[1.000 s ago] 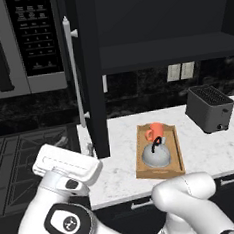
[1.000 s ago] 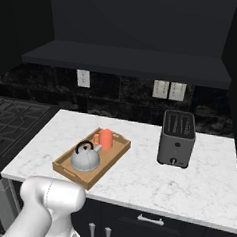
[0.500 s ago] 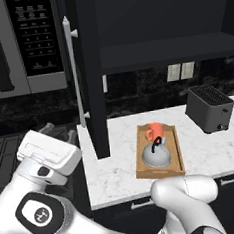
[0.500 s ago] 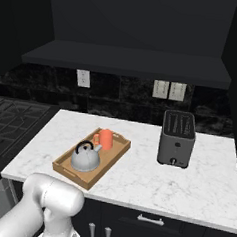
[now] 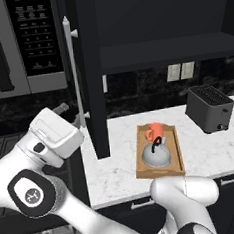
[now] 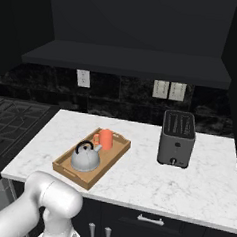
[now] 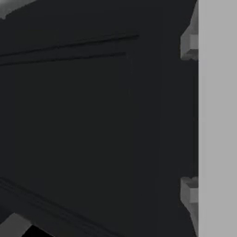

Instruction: Pick the kettle from the counter and place it on the tray. Then pick the mug from the cabinet and place it on the tray. Then close the cabinet doors.

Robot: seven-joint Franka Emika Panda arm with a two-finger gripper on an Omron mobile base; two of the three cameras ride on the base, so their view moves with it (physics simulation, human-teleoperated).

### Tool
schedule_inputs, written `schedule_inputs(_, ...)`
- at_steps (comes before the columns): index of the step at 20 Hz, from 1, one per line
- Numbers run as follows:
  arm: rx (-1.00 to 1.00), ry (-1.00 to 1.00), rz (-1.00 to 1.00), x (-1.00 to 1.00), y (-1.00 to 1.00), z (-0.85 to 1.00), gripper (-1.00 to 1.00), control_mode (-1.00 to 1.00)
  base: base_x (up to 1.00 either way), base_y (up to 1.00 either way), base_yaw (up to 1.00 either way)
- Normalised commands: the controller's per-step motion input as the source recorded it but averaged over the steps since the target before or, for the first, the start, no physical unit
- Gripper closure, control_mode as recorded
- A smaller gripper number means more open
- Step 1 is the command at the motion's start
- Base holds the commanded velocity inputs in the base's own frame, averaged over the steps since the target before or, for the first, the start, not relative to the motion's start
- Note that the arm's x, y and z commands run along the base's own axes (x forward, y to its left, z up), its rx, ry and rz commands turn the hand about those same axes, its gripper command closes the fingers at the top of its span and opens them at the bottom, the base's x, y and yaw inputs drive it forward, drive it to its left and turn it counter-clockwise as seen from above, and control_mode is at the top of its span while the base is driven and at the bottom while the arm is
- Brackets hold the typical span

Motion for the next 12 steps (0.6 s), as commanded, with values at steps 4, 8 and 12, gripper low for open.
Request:
schedule_inputs(4, 0.00, 0.00, -0.19, -0.12, -0.76, 0.31, -1.00, -1.00, 0.00, 0.00, 0.00)
schedule_inputs(8, 0.00, 0.00, -0.14, -0.02, -0.74, 0.17, -1.00, -1.00, 0.00, 0.00, 0.00)
schedule_inputs(12, 0.00, 0.02, -0.07, 0.03, -0.81, 0.15, -1.00, -1.00, 0.00, 0.00, 0.00)
